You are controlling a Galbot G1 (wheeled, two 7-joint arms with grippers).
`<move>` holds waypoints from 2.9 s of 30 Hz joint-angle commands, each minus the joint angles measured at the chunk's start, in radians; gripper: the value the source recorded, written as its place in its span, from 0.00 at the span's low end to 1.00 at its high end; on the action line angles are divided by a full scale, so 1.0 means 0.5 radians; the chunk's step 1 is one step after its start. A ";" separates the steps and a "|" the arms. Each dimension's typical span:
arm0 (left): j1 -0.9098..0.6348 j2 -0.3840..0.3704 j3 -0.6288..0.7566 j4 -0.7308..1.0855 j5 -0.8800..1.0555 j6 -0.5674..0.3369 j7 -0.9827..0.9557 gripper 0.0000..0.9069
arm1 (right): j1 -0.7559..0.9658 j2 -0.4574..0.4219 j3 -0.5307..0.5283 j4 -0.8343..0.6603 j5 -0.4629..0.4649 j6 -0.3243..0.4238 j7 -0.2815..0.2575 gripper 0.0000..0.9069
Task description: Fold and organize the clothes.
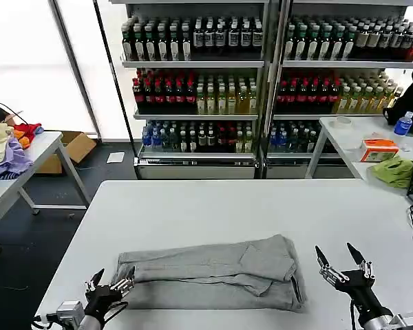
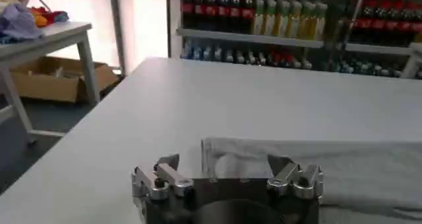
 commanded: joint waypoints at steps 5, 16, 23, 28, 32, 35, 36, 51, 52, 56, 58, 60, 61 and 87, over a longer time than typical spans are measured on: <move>-0.017 -0.166 0.127 0.195 0.165 -0.100 -0.112 0.62 | -0.076 0.030 0.028 -0.026 -0.015 0.108 -0.016 1.00; 0.038 -0.210 0.151 0.170 0.173 -0.193 -0.060 0.00 | -0.083 0.058 0.033 0.020 0.026 0.091 -0.010 1.00; -0.012 -0.210 0.165 0.163 0.188 -0.240 -0.053 0.00 | -0.094 0.069 0.044 0.038 0.027 0.085 -0.009 1.00; -0.080 -0.166 0.056 0.122 0.129 -0.262 -0.050 0.00 | -0.088 0.072 0.047 0.050 0.026 0.071 -0.002 1.00; -0.173 -0.055 -0.202 -0.035 -0.005 -0.249 -0.020 0.01 | -0.086 0.054 0.065 0.055 0.026 0.062 0.005 1.00; -0.173 0.056 -0.459 -0.044 -0.103 -0.206 0.108 0.01 | -0.080 0.046 0.076 0.066 0.037 0.056 0.015 1.00; -0.162 0.084 -0.526 -0.032 -0.159 -0.189 0.137 0.00 | -0.078 0.048 0.078 0.069 0.038 0.056 0.022 1.00; -0.165 0.578 -1.170 0.409 -0.366 -0.109 0.403 0.01 | -0.058 0.101 0.021 0.077 0.043 0.051 0.042 1.00; -0.170 0.591 -1.161 0.385 -0.369 -0.089 0.403 0.01 | -0.057 0.099 0.023 0.079 0.045 0.051 0.043 1.00; -0.172 0.582 -0.938 0.114 -0.480 -0.025 0.343 0.01 | -0.067 0.098 0.032 0.080 0.051 0.057 0.049 1.00; -0.168 0.526 -0.721 -0.087 -0.624 -0.026 0.313 0.01 | -0.071 0.107 0.014 0.089 0.060 0.054 0.057 1.00; -0.212 0.474 -0.413 -0.243 -0.631 0.013 0.217 0.01 | -0.060 0.126 -0.003 0.097 0.048 0.050 0.060 1.00; -0.249 0.442 -0.145 -0.324 -0.610 0.026 0.151 0.01 | -0.052 0.145 -0.025 0.102 0.038 0.046 0.059 1.00; -0.677 -0.075 0.900 0.341 0.111 -0.044 -0.006 1.00 | -0.135 0.245 -0.166 0.156 -0.064 0.060 0.072 1.00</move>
